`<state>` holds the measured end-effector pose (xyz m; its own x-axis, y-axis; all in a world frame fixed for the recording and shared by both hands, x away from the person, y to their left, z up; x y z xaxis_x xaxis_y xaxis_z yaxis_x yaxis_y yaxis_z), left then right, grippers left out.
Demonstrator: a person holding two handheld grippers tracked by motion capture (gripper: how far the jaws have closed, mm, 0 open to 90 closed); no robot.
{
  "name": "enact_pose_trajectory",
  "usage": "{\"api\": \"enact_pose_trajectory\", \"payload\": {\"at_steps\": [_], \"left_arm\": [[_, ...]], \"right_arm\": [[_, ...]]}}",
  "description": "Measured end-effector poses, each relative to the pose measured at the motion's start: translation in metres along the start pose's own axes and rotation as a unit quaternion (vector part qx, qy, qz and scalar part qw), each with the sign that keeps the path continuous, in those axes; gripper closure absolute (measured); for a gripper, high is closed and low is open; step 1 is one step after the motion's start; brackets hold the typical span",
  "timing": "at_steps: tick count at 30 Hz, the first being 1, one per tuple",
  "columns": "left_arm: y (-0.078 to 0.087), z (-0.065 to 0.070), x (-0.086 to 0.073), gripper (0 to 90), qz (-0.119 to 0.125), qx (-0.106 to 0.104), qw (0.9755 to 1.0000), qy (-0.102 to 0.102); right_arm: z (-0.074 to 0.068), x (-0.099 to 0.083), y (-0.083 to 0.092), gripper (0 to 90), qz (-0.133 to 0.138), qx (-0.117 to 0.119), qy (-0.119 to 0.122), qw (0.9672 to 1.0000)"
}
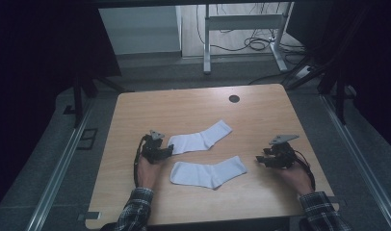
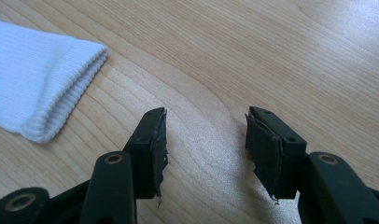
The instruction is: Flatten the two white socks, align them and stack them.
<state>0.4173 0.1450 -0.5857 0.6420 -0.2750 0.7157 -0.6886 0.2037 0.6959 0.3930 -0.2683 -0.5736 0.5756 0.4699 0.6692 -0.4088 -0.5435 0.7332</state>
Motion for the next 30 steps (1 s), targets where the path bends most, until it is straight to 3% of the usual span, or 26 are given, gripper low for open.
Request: {"api": "enact_pose_trajectory", "payload": {"at_steps": [9, 18, 30], "left_arm": [[-0.0007, -0.0007, -0.0015, 28.1, -0.011, -0.009, 0.9998, 0.010], [-0.0012, -0.0003, -0.0013, 27.5, -0.012, -0.007, 0.9999, 0.010], [-0.0014, 0.0018, -0.0013, 24.1, -0.014, -0.008, 0.9998, 0.008]], "right_arm": [[-0.0010, -0.0001, -0.0006, 45.9, 0.000, -0.004, 0.002, 1.0000], [-0.0029, 0.0002, -0.0019, 41.9, -0.006, -0.010, 0.008, 0.9999], [-0.0013, 0.0050, -0.0004, 38.8, -0.014, -0.011, -0.007, 0.9998]]}}
Point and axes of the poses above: each handheld gripper's, and its own axes: y roughly backward along the jaws, x roughly out of its top, z roughly to its right, the point moved 6 cm from there along -y, roughly forward along the jaws, and after that the axes turned 6 degrees about x, right-handed, at the moved point
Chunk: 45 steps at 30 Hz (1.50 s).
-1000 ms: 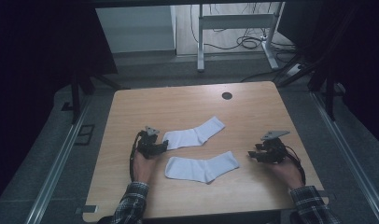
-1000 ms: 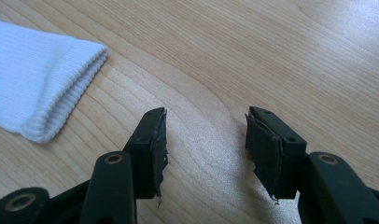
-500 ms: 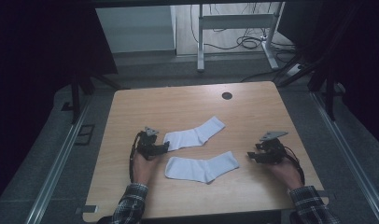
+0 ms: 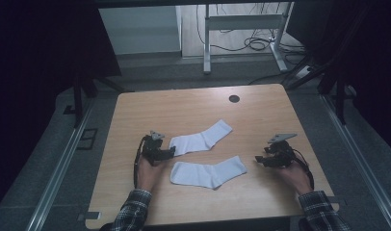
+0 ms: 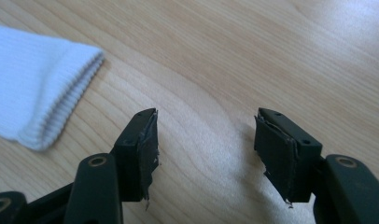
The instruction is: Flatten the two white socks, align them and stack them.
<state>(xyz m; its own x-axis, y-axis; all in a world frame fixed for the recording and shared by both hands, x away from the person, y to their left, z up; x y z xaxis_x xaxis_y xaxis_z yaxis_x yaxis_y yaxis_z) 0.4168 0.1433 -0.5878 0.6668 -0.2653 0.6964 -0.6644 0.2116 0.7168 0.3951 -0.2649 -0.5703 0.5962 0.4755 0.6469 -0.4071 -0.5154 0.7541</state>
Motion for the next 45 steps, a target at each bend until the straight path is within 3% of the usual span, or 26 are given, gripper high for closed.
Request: {"api": "enact_pose_trajectory", "payload": {"at_steps": [6, 13, 18, 25, 29, 38, 45], "left_arm": [[0.000, 0.001, -0.001, 20.7, -0.002, -0.002, 1.0000, -0.002], [0.001, 0.001, -0.001, 20.7, -0.003, -0.002, 1.0000, -0.003], [0.002, 0.002, -0.002, 20.8, -0.004, -0.001, 1.0000, -0.002], [0.002, 0.002, -0.002, 20.7, -0.004, 0.001, 1.0000, 0.000], [0.002, 0.002, -0.002, 20.6, -0.003, 0.001, 1.0000, -0.001], [0.002, 0.002, -0.002, 20.6, -0.003, 0.001, 1.0000, 0.000], [0.002, 0.002, -0.002, 20.5, -0.003, 0.001, 1.0000, -0.001]], "right_arm": [[-0.002, 0.014, 0.002, 37.5, 0.017, 0.012, -0.009, 0.9997], [-0.005, 0.039, 0.004, 36.5, 0.032, 0.012, 0.006, 0.9994], [-0.004, 0.055, -0.003, 36.1, 0.043, 0.028, -0.007, 0.9987], [0.000, 0.073, -0.010, 39.3, 0.048, 0.023, -0.009, 0.9985], [-0.001, 0.085, -0.019, 39.1, 0.044, 0.028, -0.012, 0.9986], [-0.004, 0.104, -0.049, 41.8, 0.022, 0.022, 0.023, 0.9993], [0.003, 0.115, -0.064, 47.1, 0.021, 0.019, 0.011, 0.9995]]}}
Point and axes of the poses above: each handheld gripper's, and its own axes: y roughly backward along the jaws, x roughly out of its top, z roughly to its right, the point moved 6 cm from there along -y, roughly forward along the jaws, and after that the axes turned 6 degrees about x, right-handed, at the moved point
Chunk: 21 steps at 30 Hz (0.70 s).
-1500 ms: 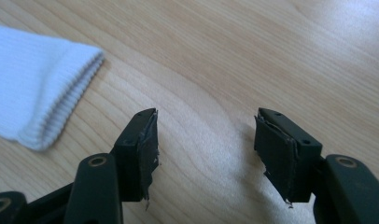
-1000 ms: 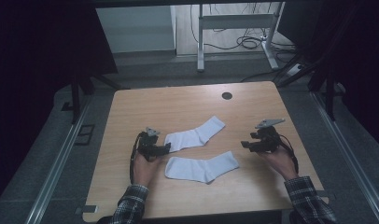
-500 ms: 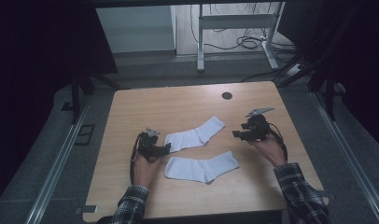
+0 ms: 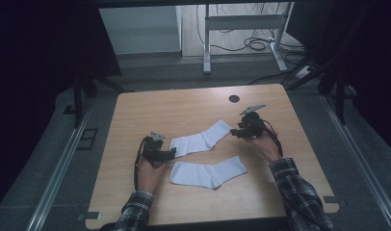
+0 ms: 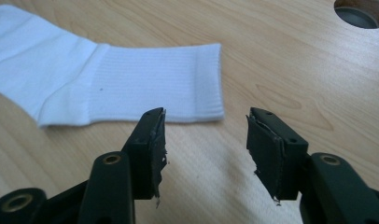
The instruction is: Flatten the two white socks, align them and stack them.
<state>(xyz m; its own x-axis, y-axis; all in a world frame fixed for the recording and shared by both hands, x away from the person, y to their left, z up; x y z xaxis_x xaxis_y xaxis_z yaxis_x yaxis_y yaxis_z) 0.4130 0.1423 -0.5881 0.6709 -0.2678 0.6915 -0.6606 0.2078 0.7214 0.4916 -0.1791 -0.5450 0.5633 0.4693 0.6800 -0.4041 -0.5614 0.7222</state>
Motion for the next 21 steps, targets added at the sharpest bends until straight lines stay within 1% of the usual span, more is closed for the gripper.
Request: {"api": "enact_pose_trajectory", "payload": {"at_steps": [4, 8, 9, 12, 15, 20, 21], "left_arm": [[0.000, 0.000, 0.000, 20.6, 0.000, 0.000, 1.0000, 0.000], [0.000, 0.000, 0.000, 20.5, 0.000, 0.000, 1.0000, 0.000], [0.000, 0.000, 0.000, 20.1, -0.001, -0.001, 1.0000, -0.001], [0.000, 0.001, 0.000, 18.4, -0.001, -0.004, 1.0000, -0.004], [-0.001, 0.002, 0.000, 15.9, -0.003, -0.007, 1.0000, -0.006], [-0.001, 0.002, 0.000, 16.0, -0.003, -0.007, 1.0000, -0.006], [-0.001, 0.002, 0.000, 16.3, -0.002, -0.007, 1.0000, -0.007]], "right_arm": [[0.003, 0.005, -0.008, 49.5, -0.003, -0.004, -0.007, 1.0000], [0.004, 0.009, -0.018, 52.9, -0.001, -0.009, -0.002, 1.0000], [0.004, 0.010, -0.020, 53.7, 0.000, -0.010, -0.005, 0.9999], [0.005, 0.011, -0.027, 55.0, -0.004, -0.011, -0.002, 0.9999], [0.005, 0.012, -0.034, 56.0, -0.009, -0.021, 0.007, 0.9997], [0.006, 0.012, -0.041, 59.5, -0.014, -0.024, 0.012, 0.9995], [0.006, 0.008, -0.045, 66.1, -0.028, -0.026, 0.018, 0.9991]]}}
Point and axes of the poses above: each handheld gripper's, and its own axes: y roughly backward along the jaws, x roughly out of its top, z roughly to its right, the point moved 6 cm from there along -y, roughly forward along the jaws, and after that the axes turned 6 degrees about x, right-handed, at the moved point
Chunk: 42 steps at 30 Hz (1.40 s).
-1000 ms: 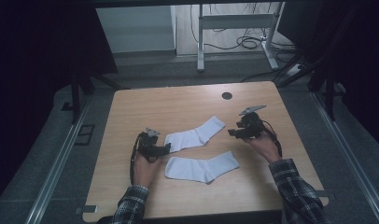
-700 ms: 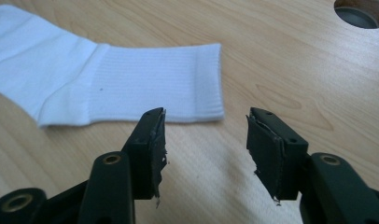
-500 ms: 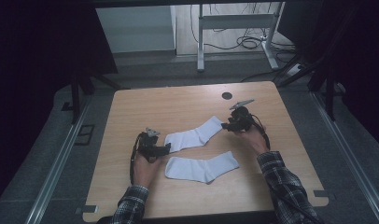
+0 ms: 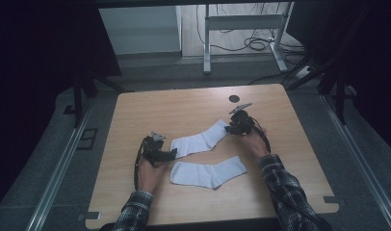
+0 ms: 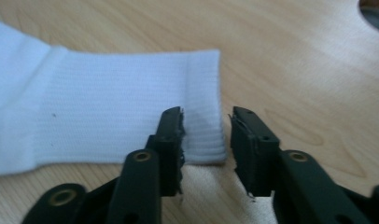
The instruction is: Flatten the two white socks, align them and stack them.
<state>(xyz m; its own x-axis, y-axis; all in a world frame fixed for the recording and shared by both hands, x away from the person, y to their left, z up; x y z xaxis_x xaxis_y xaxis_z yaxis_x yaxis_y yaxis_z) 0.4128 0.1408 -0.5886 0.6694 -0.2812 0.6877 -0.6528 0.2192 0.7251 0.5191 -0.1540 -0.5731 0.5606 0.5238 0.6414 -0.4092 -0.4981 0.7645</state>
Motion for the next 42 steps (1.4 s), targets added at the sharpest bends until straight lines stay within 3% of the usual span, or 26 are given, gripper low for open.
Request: {"api": "enact_pose_trajectory", "payload": {"at_steps": [2, 4, 5, 8, 12, 16, 21, 30, 42], "left_arm": [[0.002, 0.001, 0.000, 21.5, 0.008, -0.005, 0.9999, -0.003], [0.003, 0.003, 0.000, 34.9, 0.014, -0.015, 0.9997, -0.013], [0.004, 0.004, 0.000, 38.3, 0.017, -0.024, 0.9994, -0.019], [0.005, 0.008, 0.000, 59.6, 0.024, -0.040, 0.9985, -0.027], [0.004, 0.013, 0.002, 82.6, 0.022, -0.058, 0.9979, -0.022], [0.003, 0.015, 0.006, 85.1, 0.021, -0.040, 0.9984, -0.034], [0.012, 0.018, 0.014, 85.4, 0.034, -0.036, 0.9978, -0.043], [0.040, 0.019, 0.024, 85.3, 0.059, -0.067, 0.9955, -0.033], [0.075, 0.035, 0.012, 85.2, 0.066, -0.084, 0.9924, -0.061]], "right_arm": [[-0.001, -0.001, 0.000, 73.6, 0.004, 0.009, -0.009, 0.9999], [-0.002, -0.002, 0.001, 78.5, 0.002, 0.015, -0.011, 0.9998], [-0.003, -0.003, 0.002, 79.1, 0.000, 0.016, -0.012, 0.9998], [-0.008, -0.006, 0.005, 79.7, -0.008, 0.024, -0.012, 0.9996], [-0.013, -0.011, 0.010, 80.0, -0.007, 0.029, -0.013, 0.9995], [-0.015, -0.014, 0.018, 80.2, 0.004, 0.032, -0.016, 0.9994], [-0.016, -0.015, 0.031, 80.2, 0.017, 0.037, -0.017, 0.9990], [-0.024, -0.018, 0.064, 80.2, 0.042, 0.045, -0.013, 0.9980], [-0.045, -0.038, 0.106, 79.9, 0.054, 0.075, -0.002, 0.9957]]}}
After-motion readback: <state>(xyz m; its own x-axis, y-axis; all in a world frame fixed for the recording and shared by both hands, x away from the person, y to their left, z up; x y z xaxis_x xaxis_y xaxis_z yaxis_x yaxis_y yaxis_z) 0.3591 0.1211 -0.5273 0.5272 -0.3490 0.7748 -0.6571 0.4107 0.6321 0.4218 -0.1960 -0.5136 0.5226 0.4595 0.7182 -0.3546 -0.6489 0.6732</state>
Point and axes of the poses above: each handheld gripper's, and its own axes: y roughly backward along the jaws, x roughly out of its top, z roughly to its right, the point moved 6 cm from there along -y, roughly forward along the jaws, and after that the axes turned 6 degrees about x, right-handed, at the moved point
